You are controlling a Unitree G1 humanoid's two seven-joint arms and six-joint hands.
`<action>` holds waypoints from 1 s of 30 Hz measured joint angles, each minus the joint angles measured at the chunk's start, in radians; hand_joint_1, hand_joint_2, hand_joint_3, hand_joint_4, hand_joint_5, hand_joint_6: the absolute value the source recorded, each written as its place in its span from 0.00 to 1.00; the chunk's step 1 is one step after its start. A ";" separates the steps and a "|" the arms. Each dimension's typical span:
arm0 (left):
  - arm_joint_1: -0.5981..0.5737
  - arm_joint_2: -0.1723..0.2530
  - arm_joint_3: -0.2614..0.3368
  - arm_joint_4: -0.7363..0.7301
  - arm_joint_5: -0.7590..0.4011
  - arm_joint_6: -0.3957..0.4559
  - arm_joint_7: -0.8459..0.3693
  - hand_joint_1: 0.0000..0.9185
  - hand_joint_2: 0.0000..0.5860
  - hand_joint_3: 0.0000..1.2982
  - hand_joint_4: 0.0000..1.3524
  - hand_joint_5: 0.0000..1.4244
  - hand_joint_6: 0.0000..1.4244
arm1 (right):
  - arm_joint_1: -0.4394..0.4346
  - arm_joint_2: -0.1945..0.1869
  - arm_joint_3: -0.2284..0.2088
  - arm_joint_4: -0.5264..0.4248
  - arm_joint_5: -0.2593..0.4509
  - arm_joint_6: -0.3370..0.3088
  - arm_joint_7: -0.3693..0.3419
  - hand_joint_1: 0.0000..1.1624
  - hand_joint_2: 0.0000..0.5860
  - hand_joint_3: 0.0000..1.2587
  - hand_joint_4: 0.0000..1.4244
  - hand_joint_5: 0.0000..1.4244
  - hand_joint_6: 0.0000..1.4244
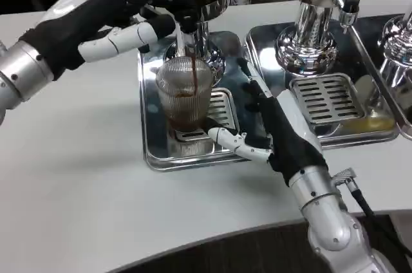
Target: Grasp the cup under the faucet to collect the drink, then remove the cup.
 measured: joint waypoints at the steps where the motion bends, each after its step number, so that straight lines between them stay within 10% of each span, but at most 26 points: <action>1: 0.000 0.000 0.000 0.000 0.000 0.001 0.000 0.03 0.16 0.25 0.26 0.30 0.52 | -0.007 0.003 0.001 0.012 0.000 0.000 -0.003 0.53 0.32 0.00 0.00 0.06 0.15; 30: 0.004 0.001 0.010 -0.015 -0.001 0.020 0.000 0.02 0.18 0.24 0.26 0.30 0.54 | -0.212 0.081 0.027 0.317 -0.001 -0.013 -0.103 0.53 0.32 0.00 0.00 0.05 0.13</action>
